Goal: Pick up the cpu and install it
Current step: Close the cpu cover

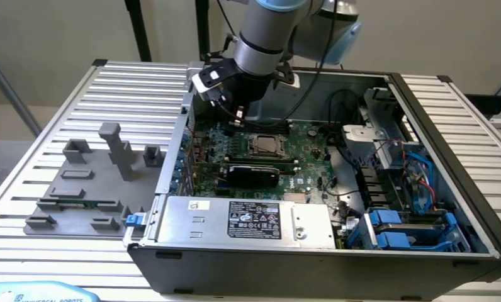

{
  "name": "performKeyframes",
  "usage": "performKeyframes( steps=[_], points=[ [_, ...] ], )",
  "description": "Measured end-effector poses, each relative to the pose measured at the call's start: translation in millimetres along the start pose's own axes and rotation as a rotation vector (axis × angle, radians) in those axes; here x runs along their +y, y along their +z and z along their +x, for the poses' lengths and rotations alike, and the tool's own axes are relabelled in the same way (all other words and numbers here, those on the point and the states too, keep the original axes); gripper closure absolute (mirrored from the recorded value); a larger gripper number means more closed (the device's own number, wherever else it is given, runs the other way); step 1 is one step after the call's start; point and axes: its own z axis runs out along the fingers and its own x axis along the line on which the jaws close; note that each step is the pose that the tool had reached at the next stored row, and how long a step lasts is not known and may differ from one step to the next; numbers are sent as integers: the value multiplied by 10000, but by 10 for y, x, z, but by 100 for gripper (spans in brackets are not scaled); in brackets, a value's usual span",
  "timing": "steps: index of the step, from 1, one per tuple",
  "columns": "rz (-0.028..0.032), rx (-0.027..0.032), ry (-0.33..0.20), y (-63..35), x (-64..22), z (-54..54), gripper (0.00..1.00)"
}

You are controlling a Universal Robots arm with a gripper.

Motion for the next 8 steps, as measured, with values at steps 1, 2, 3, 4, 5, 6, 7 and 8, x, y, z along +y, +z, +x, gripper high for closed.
performKeyframes(
  steps=[1, 2, 3, 4, 5, 6, 7, 8],
  points=[
    [-3, 24, 58, -5, -11, 0, 89],
    [-6, 48, 131, -11, -18, 0, 89],
    [-9, 76, 218, -16, -22, 0, 89],
    [-14, 106, 315, -20, -24, 0, 89],
    [-18, 137, 430, -23, -26, 0, 89],
    [-25, 173, 559, -24, -27, 0, 89],
    [-31, 209, 691, -25, -27, 0, 89],
    [-37, 247, 832, -26, -28, 0, 89]
  ],
)
